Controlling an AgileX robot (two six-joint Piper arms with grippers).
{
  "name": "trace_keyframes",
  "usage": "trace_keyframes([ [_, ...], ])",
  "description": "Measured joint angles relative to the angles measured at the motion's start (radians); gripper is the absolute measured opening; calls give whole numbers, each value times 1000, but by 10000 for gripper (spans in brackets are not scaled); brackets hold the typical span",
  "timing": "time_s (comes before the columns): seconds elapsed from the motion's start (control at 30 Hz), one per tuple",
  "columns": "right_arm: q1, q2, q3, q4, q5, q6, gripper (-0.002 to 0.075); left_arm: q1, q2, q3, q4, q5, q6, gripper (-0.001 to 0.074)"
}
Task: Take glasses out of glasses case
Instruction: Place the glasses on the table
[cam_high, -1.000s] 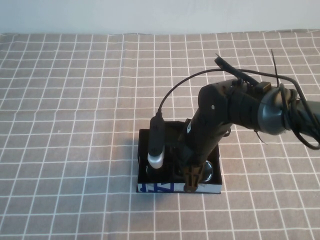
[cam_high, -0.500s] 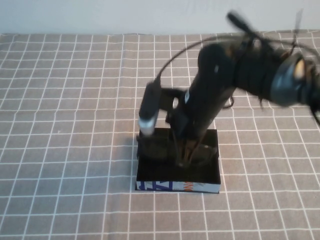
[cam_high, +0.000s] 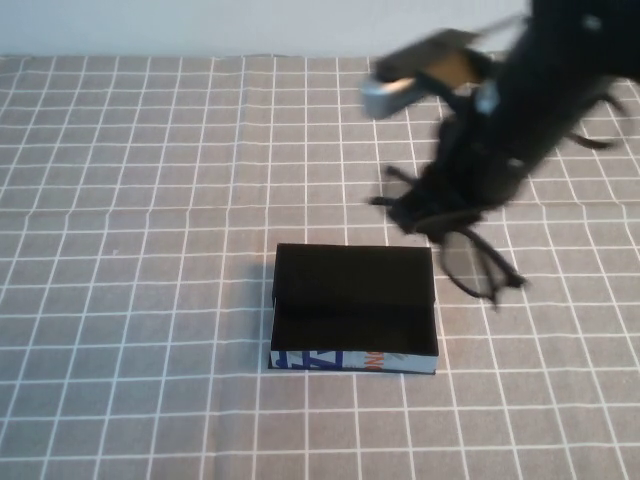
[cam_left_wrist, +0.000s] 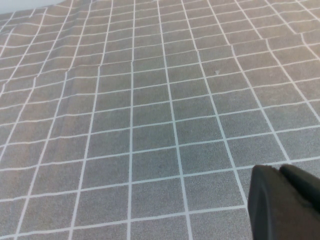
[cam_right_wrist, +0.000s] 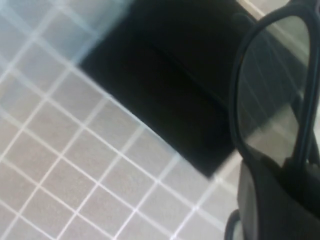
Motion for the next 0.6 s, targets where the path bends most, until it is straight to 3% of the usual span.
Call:
trace_keyframes([
  [0.27, -117, -132, 331, -47, -23, 378, 43, 0, 0, 0, 0, 0, 0, -4],
  [0.4, -170, -148, 494, -47, -206, 414, 43, 0, 0, 0, 0, 0, 0, -4],
  [0.6, -178, -110, 624, -41, -465, 417, 43, 0, 0, 0, 0, 0, 0, -4],
])
